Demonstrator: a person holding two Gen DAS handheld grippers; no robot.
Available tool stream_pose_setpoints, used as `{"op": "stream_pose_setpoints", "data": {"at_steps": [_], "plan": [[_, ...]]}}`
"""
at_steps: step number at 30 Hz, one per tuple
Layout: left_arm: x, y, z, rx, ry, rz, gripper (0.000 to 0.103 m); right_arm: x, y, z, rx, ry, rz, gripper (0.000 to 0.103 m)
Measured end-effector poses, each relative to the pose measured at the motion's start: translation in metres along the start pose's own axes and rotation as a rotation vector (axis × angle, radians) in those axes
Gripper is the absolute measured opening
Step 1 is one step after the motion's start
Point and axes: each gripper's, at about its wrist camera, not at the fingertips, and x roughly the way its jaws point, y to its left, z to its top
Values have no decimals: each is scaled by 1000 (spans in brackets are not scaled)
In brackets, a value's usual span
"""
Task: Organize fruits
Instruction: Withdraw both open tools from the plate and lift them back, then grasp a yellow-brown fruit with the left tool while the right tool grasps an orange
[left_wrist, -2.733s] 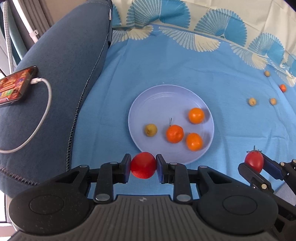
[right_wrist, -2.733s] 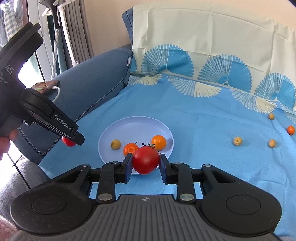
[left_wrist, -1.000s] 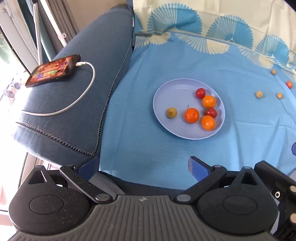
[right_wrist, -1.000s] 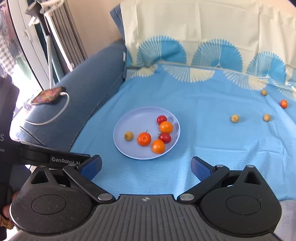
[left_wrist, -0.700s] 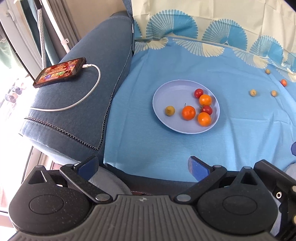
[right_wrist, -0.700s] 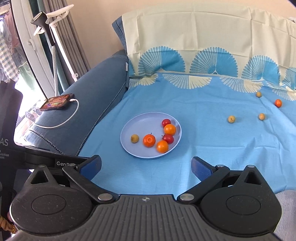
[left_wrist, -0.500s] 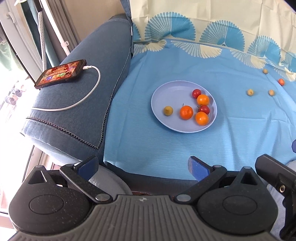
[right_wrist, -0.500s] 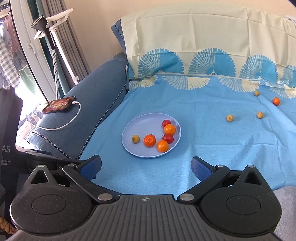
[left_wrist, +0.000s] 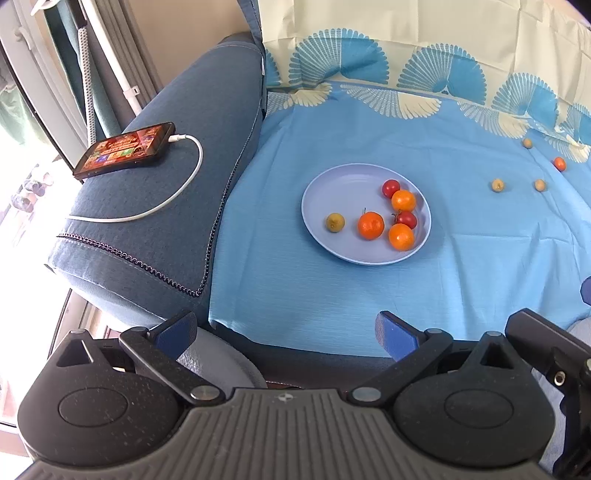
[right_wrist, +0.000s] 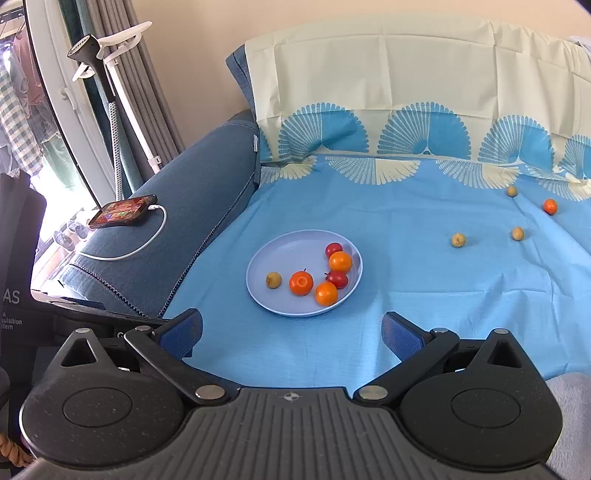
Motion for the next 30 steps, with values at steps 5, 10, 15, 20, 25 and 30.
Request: {"op": "stream_pose_setpoints", "data": {"at_steps": [5, 10, 15, 20, 25, 30], "plan": [[2, -1, 0, 1, 6, 1, 103, 1, -1, -1, 5, 7, 1, 102], [3, -3, 1, 8, 11, 3, 103, 3, -2, -2, 12, 11, 3, 102], [5, -4, 4, 8, 21, 7, 103, 4, -3, -2, 15, 0, 8, 102], [8, -11, 11, 19, 36, 11, 103, 2, -9, -2, 19, -41, 13, 102], [12, -32, 23, 56, 38, 3, 103, -1, -30, -1, 29, -93, -33, 102], [20, -73, 47, 113, 16, -26, 103, -8, -75, 3, 62, -152, -141, 102]]}}
